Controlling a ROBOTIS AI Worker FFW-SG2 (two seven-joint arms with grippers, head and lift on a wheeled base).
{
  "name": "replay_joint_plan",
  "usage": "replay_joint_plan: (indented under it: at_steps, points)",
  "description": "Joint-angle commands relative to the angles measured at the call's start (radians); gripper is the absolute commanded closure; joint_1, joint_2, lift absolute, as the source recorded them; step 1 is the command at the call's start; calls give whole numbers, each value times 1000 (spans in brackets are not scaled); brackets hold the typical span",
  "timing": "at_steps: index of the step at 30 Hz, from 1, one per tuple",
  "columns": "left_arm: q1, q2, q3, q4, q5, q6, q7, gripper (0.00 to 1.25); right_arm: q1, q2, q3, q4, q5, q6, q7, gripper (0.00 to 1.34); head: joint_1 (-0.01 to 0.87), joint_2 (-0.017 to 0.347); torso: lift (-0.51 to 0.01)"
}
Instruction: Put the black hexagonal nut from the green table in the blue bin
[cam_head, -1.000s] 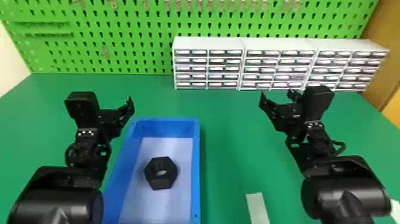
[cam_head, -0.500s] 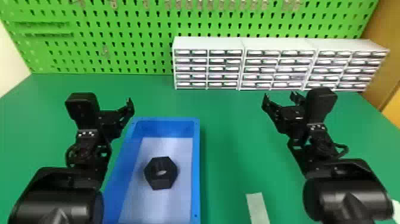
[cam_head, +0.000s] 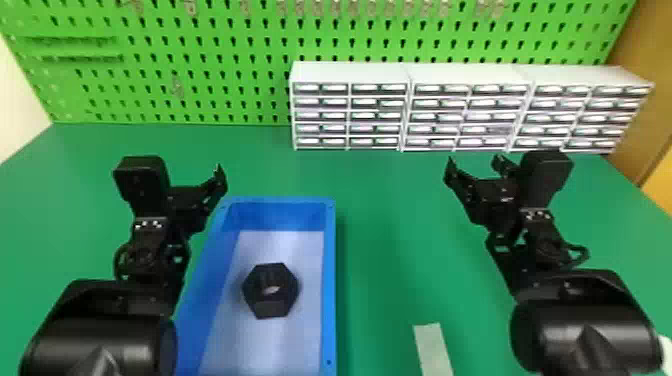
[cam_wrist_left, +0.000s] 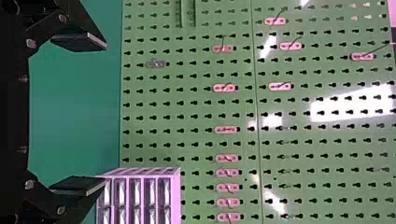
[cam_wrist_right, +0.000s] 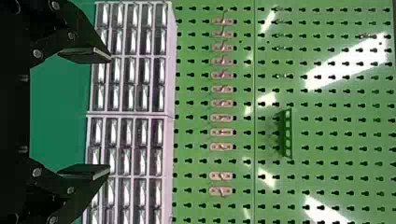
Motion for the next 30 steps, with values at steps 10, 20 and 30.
replay_joint_plan:
  at_steps: [10, 20, 30]
  points:
    - [-2, 0, -10, 13, 3, -20, 5, 248, 6, 1, 3, 0, 11, -1, 0, 433, 686, 51, -96]
    - [8, 0, -13, 16, 2, -29, 5, 245, 11, -5, -4, 0, 25, -1, -3, 433, 686, 51, -96]
    - [3, 0, -22, 37, 2, -57, 6, 245, 17, -7, 1, 0, 36, -1, -11, 433, 686, 51, -96]
